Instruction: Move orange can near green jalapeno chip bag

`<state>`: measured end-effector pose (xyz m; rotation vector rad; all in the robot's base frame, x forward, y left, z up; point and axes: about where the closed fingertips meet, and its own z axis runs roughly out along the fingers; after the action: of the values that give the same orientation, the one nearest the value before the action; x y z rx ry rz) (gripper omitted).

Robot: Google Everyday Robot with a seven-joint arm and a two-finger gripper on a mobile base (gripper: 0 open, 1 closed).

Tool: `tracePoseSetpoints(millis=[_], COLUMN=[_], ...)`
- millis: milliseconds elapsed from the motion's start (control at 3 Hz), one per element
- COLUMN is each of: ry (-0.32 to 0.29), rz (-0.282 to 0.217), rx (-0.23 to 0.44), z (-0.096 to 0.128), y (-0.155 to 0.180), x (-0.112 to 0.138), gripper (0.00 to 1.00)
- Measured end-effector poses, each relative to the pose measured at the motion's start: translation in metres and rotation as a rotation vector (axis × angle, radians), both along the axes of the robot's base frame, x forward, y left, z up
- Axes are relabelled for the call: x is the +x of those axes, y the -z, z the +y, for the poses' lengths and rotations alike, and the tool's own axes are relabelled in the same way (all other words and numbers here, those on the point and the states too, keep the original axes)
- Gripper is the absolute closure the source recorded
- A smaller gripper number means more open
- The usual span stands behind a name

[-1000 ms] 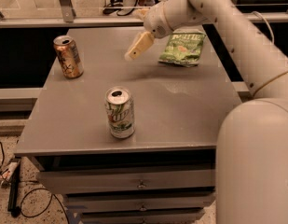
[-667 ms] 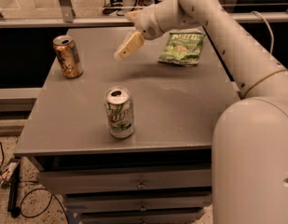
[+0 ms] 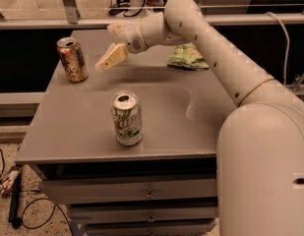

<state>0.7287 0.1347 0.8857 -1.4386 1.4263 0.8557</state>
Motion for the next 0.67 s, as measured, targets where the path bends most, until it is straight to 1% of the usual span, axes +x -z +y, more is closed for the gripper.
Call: tracePoseSetpoints(millis=[333, 667], ry=[-0.063, -0.113], rz=[0.031, 0.080], rx=[0.056, 0.095], z=[0.034, 0.057], y=[-0.001, -0.002], x=[-0.017, -0.039], gripper=[0.00, 0.00])
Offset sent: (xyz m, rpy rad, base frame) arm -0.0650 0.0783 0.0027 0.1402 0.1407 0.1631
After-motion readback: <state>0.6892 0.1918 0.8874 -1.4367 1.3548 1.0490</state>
